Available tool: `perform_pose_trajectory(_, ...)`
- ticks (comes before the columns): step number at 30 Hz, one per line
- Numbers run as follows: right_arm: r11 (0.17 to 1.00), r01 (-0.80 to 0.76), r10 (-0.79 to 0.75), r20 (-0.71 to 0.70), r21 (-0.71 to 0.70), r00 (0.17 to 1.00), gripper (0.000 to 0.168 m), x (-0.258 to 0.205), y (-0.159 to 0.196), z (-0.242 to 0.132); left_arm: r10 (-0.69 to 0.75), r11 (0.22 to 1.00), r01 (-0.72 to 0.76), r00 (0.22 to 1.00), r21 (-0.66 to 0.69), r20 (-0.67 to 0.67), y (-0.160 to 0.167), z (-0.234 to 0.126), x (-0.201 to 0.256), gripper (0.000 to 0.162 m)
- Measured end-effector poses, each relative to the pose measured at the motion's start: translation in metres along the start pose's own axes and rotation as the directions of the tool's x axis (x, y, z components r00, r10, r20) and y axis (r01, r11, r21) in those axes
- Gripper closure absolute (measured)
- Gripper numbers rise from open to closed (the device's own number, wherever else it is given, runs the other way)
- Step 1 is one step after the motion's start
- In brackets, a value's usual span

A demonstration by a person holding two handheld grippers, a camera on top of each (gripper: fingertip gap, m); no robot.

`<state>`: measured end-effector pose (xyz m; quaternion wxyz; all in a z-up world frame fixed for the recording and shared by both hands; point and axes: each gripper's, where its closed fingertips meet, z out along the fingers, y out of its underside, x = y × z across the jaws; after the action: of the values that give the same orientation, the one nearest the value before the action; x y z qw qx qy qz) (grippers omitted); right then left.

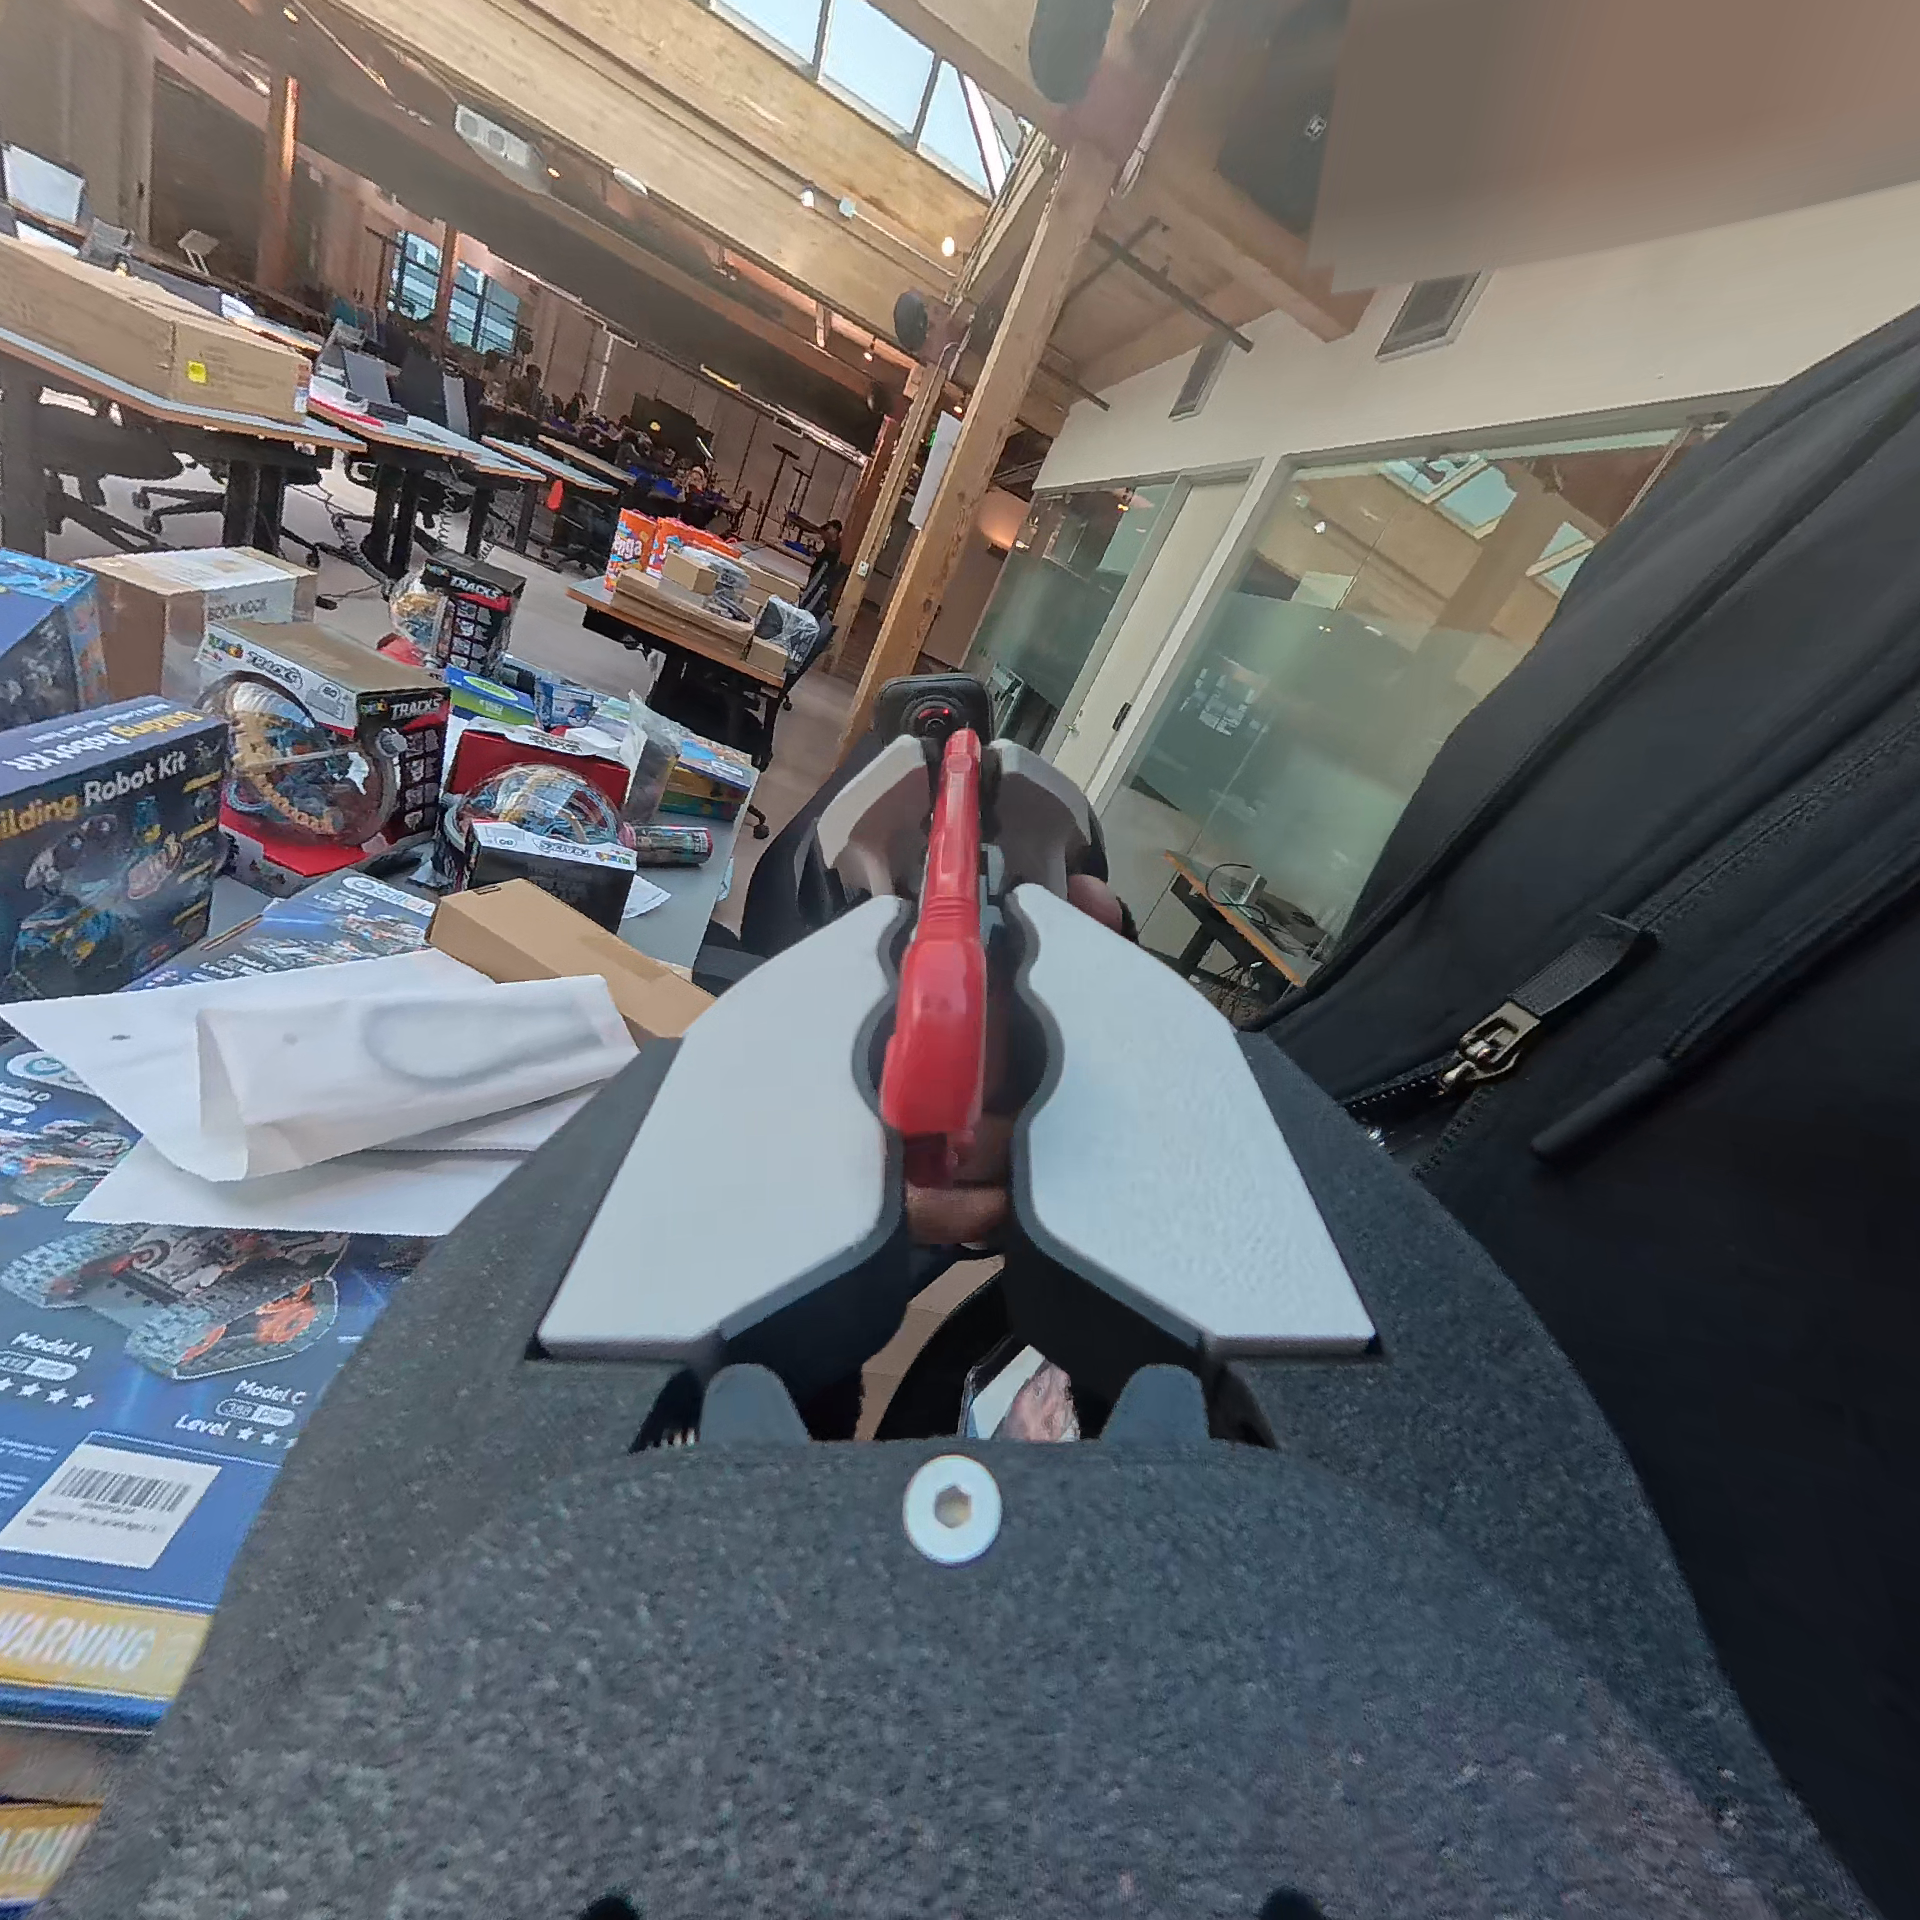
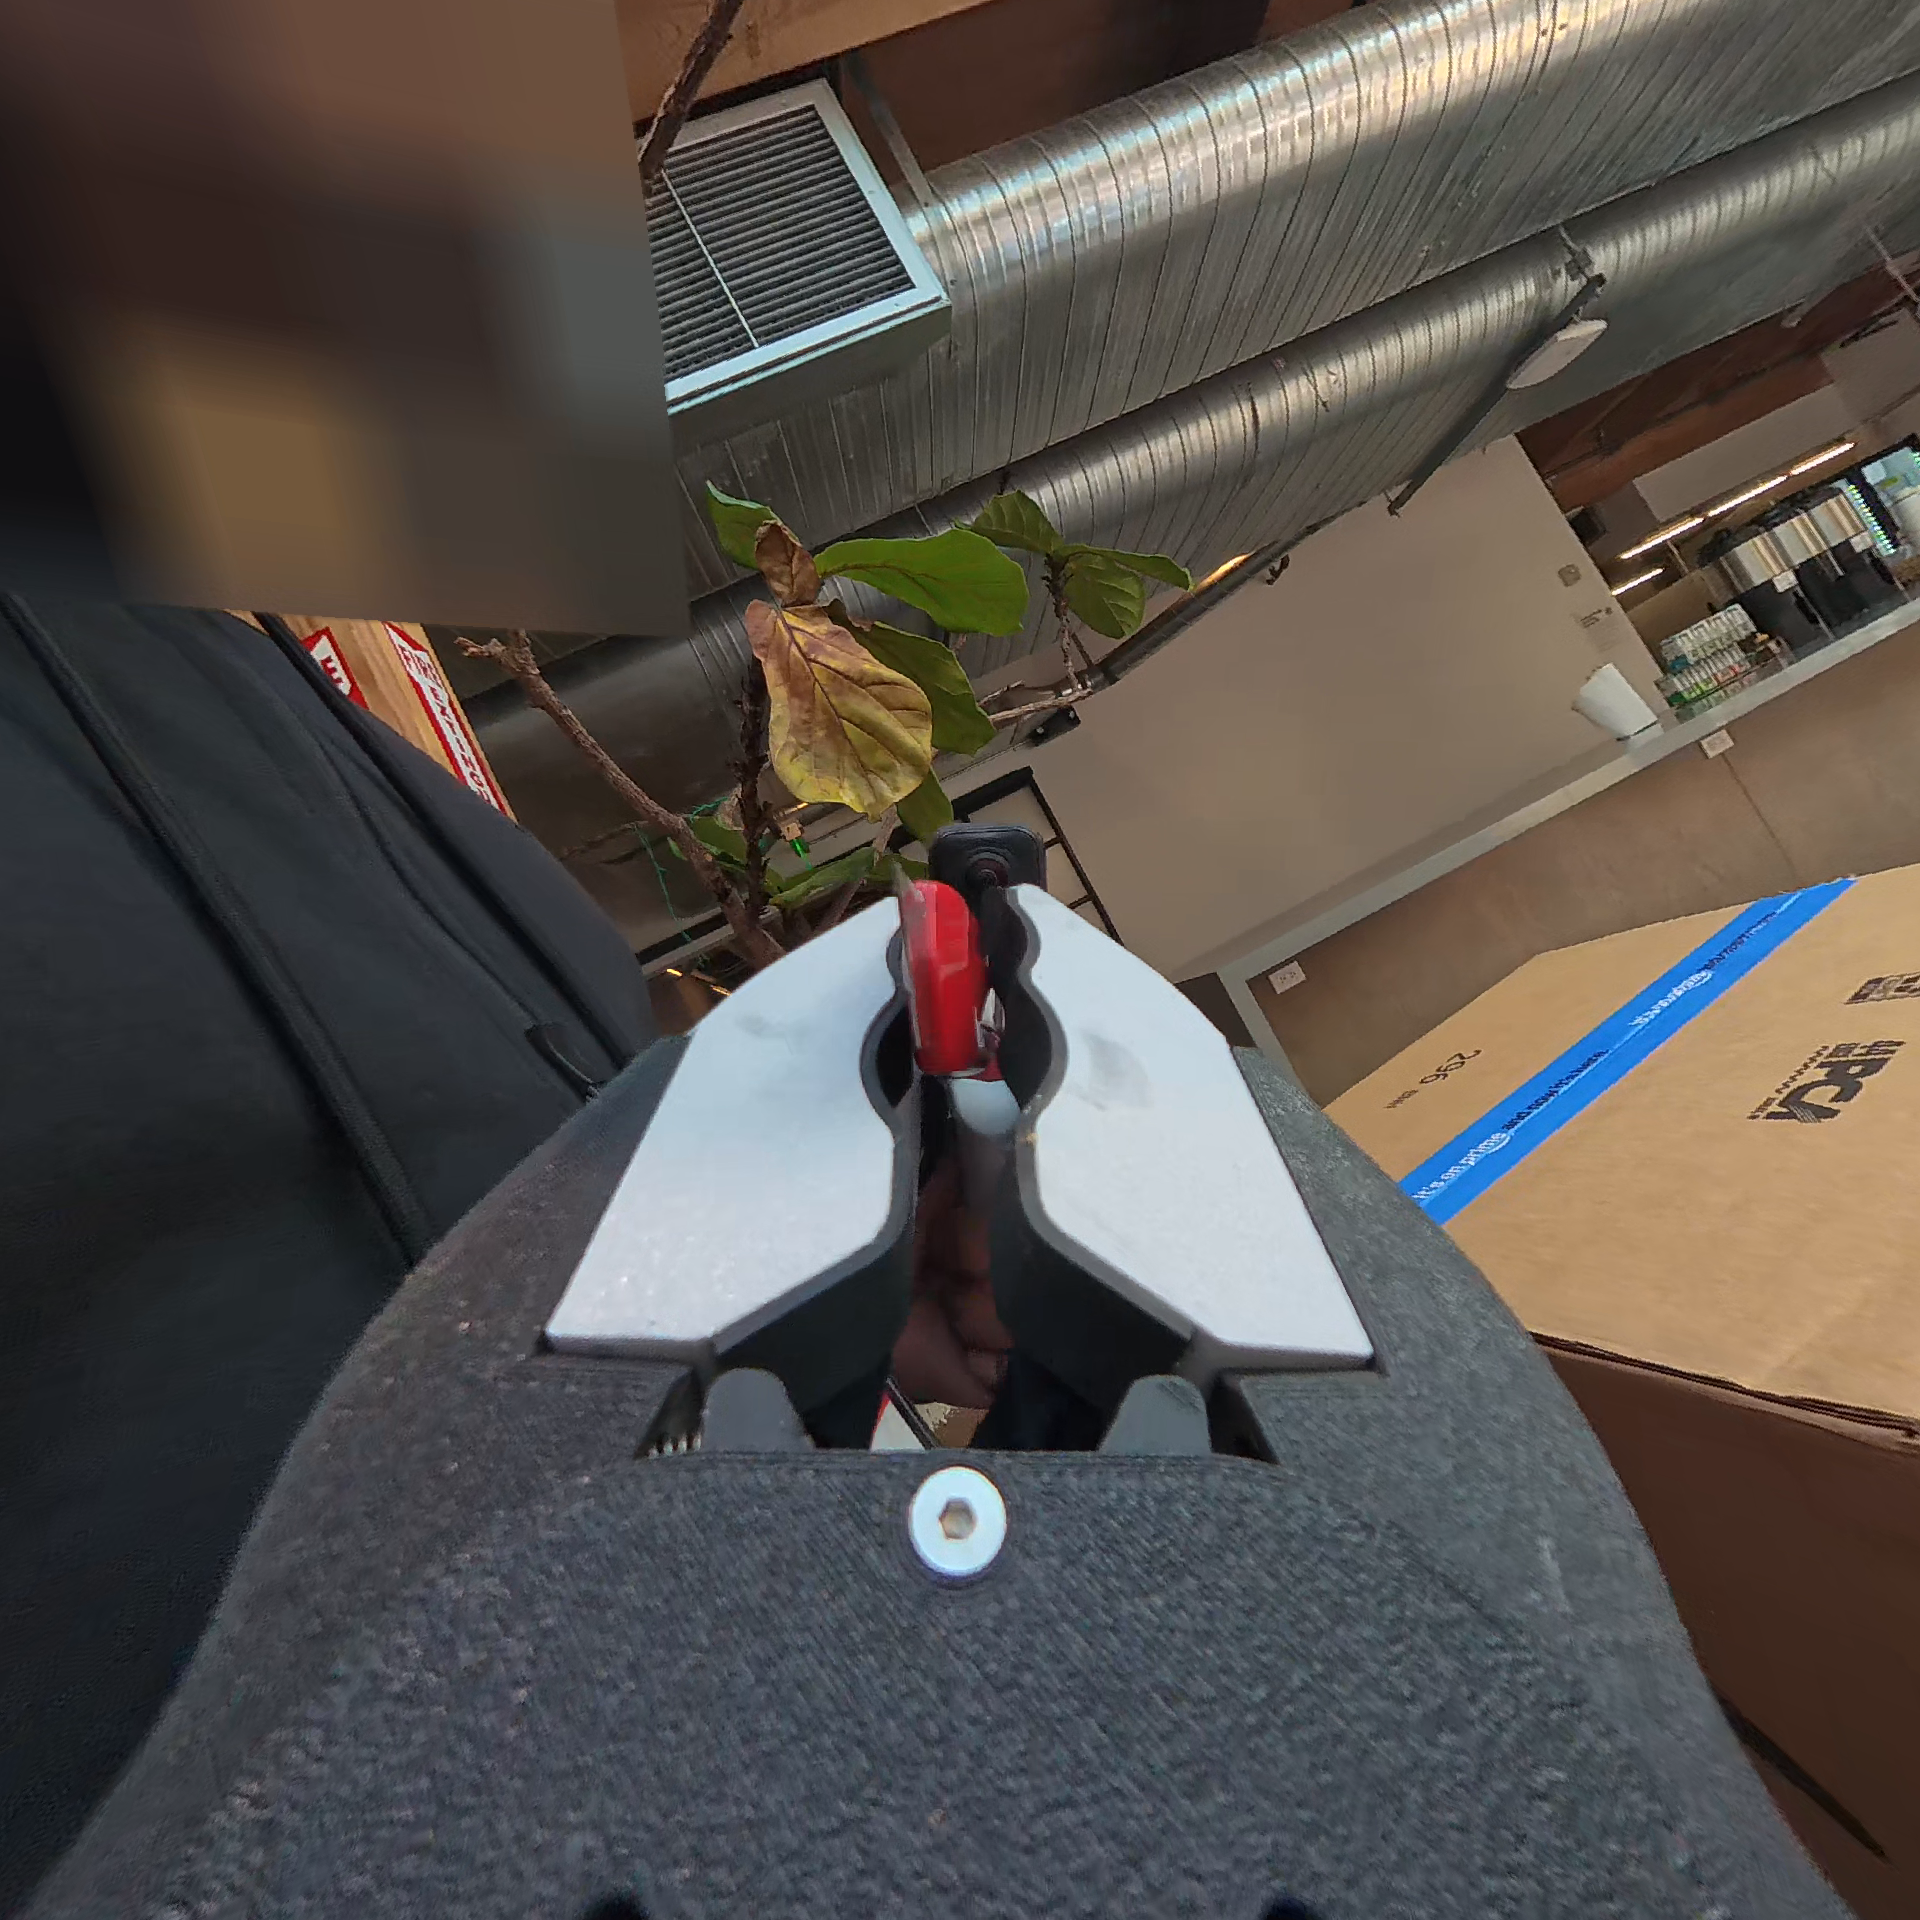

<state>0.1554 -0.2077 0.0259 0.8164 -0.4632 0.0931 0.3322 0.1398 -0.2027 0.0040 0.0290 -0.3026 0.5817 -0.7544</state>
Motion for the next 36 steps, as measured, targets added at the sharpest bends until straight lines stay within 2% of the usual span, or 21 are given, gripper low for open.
perform_pose_trajectory(4,0.999,-0.031,0.03,-0.018,-0.017,0.999,0.148,0.006,0.004,0.002,-0.072,0.996,0.071,0.997,0.051,0.004,-0.003,-0.004,-0.007,0.147)
perform_pose_trajectory(7,0.998,-0.048,0.047,-0.043,-0.029,0.998,0.149,0.011,0.009,0.002,-0.112,0.989,0.111,0.994,0.097,-0.002,-0.01,-0.008,-0.011,0.147)
perform_pose_trajectory(14,0.993,-0.079,0.072,-0.079,-0.087,0.994,0.153,0.019,0.02,0.01,-0.118,0.991,0.119,0.993,0.067,-0.013,-0.006,-0.004,-0.012,0.147)
perform_pose_trajectory(31,0.988,-0.156,0.153,-0.097,-0.018,0.983,0.158,0.03,0.02,0.014,-0.159,0.985,0.158,0.987,0.071,0.019,-0.002,-0.007,-0.022,0.147)
perform_pose_trajectory(36,0.988,-0.154,0.152,-0.142,-0.007,0.978,0.158,0.038,0.021,0.014,-0.19,0.978,0.183,0.979,0.098,0.074,-0.002,-0.007,-0.032,0.143)
